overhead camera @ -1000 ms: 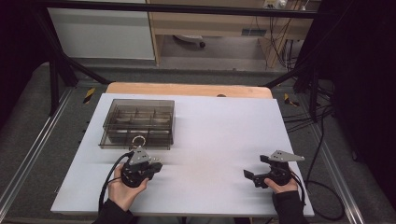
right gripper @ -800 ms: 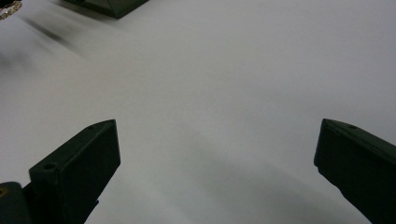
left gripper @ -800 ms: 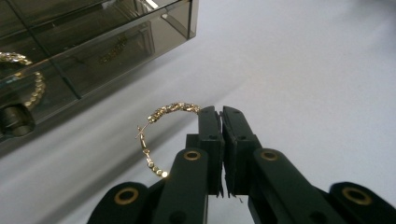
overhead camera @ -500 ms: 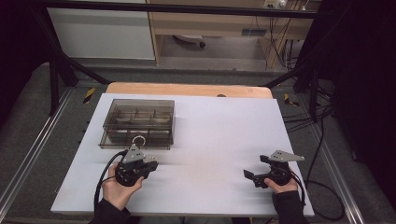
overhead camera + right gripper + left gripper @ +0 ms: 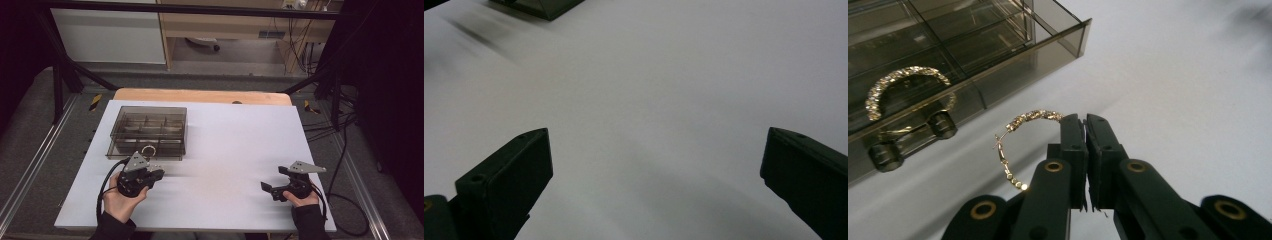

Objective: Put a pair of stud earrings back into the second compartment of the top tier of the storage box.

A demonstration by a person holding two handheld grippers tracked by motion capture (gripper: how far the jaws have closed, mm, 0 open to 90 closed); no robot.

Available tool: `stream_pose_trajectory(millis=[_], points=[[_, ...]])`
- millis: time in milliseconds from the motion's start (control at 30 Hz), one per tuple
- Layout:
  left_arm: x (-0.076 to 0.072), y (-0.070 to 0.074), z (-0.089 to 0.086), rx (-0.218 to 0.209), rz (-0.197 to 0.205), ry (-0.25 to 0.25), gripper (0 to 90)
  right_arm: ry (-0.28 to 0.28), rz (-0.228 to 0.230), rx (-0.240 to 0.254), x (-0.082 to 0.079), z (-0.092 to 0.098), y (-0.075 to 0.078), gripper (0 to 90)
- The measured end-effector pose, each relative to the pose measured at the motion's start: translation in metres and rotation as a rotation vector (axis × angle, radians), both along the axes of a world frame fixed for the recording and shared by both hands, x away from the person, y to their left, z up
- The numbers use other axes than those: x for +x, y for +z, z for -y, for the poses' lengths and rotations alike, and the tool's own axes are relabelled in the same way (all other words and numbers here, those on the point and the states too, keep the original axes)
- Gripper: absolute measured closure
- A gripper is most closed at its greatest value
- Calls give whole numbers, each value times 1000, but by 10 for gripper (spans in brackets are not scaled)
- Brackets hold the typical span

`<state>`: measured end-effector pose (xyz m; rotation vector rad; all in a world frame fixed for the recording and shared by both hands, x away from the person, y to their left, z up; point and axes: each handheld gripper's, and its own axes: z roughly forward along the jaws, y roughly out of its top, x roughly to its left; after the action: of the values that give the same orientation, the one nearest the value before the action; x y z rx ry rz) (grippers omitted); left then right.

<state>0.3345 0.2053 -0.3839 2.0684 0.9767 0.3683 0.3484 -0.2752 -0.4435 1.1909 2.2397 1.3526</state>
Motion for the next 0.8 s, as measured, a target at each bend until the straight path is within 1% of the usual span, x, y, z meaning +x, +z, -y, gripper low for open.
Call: stream_pose_trajectory(millis=[800], points=[[5, 12, -14, -13, 7, 22, 868, -2, 1, -1, 0, 0, 0, 10]])
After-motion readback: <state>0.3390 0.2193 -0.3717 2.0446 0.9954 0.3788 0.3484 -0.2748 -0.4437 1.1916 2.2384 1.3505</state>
